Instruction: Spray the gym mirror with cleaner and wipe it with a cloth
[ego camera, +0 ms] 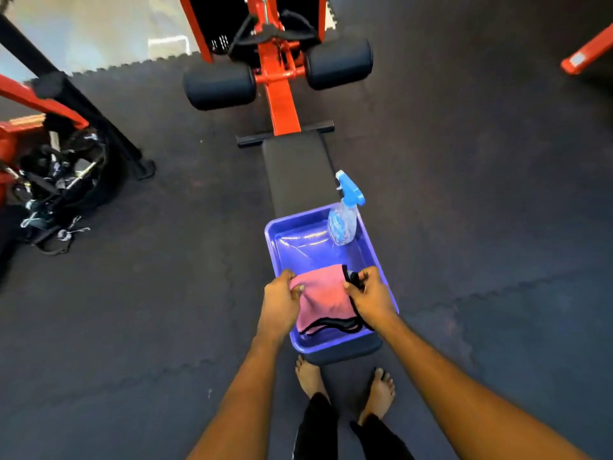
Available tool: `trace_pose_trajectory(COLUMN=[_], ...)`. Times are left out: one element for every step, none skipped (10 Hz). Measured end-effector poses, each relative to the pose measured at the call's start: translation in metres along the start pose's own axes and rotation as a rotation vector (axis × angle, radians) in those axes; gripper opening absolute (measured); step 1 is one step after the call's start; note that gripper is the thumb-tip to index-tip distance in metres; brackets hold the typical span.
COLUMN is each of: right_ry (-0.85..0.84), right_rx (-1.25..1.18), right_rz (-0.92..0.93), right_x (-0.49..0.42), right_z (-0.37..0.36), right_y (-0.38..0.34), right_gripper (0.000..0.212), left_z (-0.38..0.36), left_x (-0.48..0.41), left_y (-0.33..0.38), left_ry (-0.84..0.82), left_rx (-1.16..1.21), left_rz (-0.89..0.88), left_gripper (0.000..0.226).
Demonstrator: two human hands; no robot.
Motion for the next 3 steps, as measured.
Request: trace_pose_trajectory(right_ry=[-0.048, -0.054, 0.079], right_rx=[0.045, 0.022, -0.089], right_rz=[-0.054, -0.096, -0.085], right_x=[-0.016, -0.023, -0.029], right_z=[-0.017, -0.015, 0.016], right_y=[0.023, 0.031, 0.015], right_gripper=[0.033, 0.039, 0.029], left_z=[-0.028, -0.038, -0.025], left_x=[-0.009, -0.013, -0.020], left_y=[-0.026, -0.028, -0.003], left_ry=[-0.041, -0.089, -0.053], left_rx=[-0.033, -0.117, -0.091], left_rz=[0.053, 0.080, 0.065], left_gripper=[0.005, 0.020, 0.019])
Point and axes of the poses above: each hand's wrist, its own x-axis away from the middle knuckle, its own z-axis out of the back of the hand, y = z × x, the point moved 9 cm from there along -x, towards the middle knuckle, and after that the axes turned 9 degrees about -x, right-handed, at the moved point
